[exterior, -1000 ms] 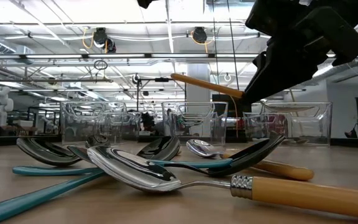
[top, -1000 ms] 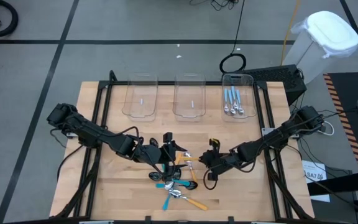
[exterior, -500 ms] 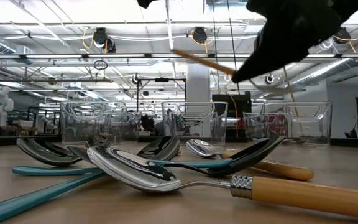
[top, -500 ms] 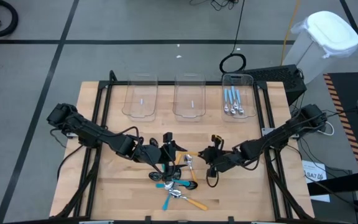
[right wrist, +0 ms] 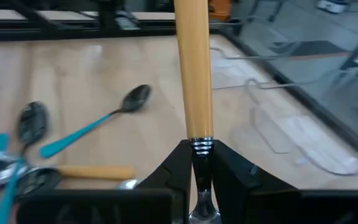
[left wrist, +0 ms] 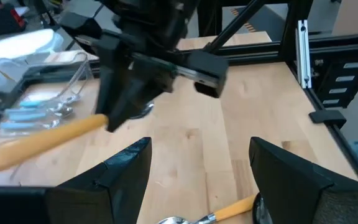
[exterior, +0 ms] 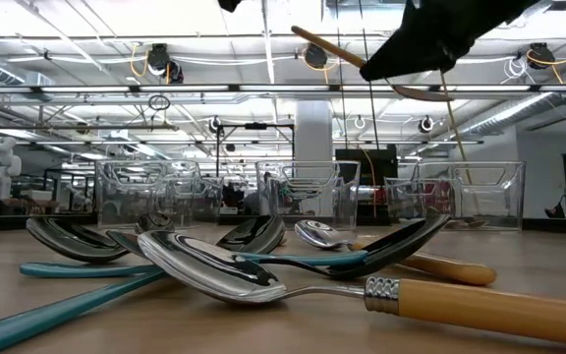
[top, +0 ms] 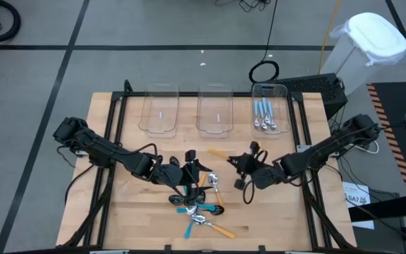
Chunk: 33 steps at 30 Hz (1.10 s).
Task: Sort silverware by color (type)
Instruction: Put the brown spoon into the middle transparent bin
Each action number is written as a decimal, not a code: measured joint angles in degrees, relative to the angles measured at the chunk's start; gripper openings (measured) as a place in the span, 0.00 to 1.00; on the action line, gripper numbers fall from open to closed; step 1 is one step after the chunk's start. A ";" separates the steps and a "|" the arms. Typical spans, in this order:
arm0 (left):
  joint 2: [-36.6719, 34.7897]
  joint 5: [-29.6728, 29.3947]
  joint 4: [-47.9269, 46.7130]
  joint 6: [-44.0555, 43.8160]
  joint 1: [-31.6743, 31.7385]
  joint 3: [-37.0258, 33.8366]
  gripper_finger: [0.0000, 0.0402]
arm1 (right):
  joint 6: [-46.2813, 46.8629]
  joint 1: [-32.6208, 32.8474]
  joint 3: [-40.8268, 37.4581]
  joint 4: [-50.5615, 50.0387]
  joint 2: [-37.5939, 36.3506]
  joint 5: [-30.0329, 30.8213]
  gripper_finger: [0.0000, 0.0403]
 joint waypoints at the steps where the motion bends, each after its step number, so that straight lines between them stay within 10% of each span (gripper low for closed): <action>1: 0.00 -0.24 0.11 1.10 -0.02 0.00 0.67 | -0.11 -0.27 0.00 -0.01 -0.22 0.96 0.09; 10: 0.00 -0.47 0.28 4.39 -0.02 0.00 0.67 | -4.89 -6.06 -0.04 7.43 -0.57 5.90 0.10; 33: 0.00 -0.50 -1.06 1.37 -0.02 0.00 0.67 | -2.60 -27.06 -0.06 28.26 1.95 -5.75 0.10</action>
